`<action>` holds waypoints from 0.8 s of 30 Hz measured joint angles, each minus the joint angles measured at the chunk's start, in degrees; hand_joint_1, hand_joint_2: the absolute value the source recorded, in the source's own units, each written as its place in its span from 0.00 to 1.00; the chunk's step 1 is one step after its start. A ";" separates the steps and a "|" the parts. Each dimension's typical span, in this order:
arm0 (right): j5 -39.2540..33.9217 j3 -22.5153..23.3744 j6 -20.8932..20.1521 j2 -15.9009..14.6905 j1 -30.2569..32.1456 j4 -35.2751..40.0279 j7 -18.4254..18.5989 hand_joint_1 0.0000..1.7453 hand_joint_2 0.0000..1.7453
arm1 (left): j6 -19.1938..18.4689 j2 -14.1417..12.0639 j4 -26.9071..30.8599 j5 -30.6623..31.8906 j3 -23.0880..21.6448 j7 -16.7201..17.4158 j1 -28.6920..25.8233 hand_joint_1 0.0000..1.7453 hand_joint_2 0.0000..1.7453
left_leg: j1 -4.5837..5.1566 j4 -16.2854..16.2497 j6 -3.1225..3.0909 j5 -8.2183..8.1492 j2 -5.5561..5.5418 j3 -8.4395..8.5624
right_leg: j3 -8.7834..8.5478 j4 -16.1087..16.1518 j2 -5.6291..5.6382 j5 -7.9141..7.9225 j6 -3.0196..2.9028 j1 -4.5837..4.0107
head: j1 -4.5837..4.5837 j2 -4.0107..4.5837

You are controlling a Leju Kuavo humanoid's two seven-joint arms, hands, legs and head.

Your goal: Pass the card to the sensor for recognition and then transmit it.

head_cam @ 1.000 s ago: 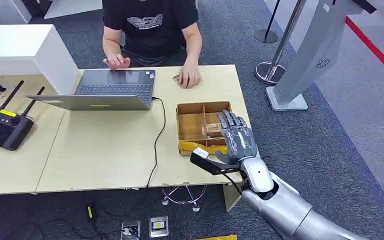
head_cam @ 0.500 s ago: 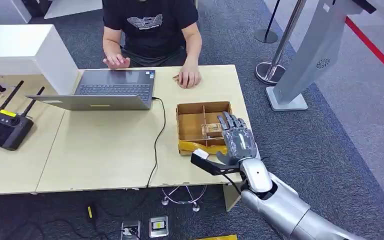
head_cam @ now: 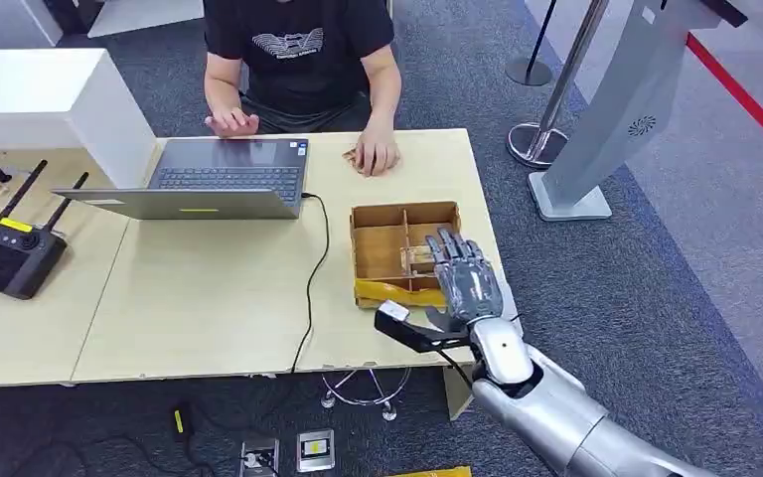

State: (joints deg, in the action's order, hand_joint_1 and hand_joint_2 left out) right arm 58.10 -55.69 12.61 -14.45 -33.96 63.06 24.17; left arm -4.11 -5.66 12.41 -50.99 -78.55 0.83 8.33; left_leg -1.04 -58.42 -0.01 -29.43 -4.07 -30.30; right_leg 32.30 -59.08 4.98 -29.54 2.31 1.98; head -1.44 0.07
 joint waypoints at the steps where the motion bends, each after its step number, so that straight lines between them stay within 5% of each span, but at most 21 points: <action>1: 0.04 0.02 0.11 0.07 0.00 -0.13 0.00 0.00 1.00 | 0.00 0.00 0.00 -0.04 0.00 0.00 0.00 0.00 0.00 | 0.00 0.00 0.00 0.00 0.00 0.00 | 0.00 0.00 0.00 0.00 0.00 0.00 | 0.00 0.00; 20: 1.57 0.17 2.19 1.05 -0.02 -2.80 -0.09 0.00 1.00 | 0.00 0.00 0.00 -0.04 0.00 0.50 0.00 0.00 0.00 | 0.00 0.00 0.00 0.00 0.00 0.01 | 0.00 0.00 0.00 0.00 0.00 0.00 | 0.00 0.02; 22: 1.66 0.17 2.16 1.07 0.00 -3.30 -0.11 0.07 1.00 | 0.00 0.02 0.00 0.02 0.00 0.57 0.00 0.00 0.00 | 0.00 0.00 0.00 0.00 0.00 0.01 | 0.00 0.00 0.01 0.00 0.00 0.00 | 0.00 0.00; 23: 1.66 0.17 2.16 1.18 0.00 -3.76 -0.17 0.92 1.00 | 0.00 0.02 0.00 0.02 0.00 0.57 0.00 0.00 0.00 | 0.00 0.00 0.00 0.00 0.01 0.01 | 0.00 0.00 0.01 0.00 0.00 0.00 | 0.00 0.00; 24: 1.64 0.17 2.12 1.25 0.01 -4.20 -0.22 1.00 1.00 | 0.00 0.02 0.00 0.02 0.00 0.57 0.00 0.00 0.00 | 0.00 0.00 0.00 0.00 0.01 0.01 | 0.00 0.00 0.01 0.00 0.00 0.00 | 0.00 0.00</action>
State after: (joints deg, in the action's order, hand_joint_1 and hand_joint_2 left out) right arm 59.74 -55.52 14.73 -13.20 -33.95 58.86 23.96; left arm -4.11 -5.64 12.41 -50.97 -78.55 1.40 8.33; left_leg -1.04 -58.42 0.00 -29.42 -4.06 -30.29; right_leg 32.30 -59.08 4.99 -29.54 2.31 1.98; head -1.44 0.07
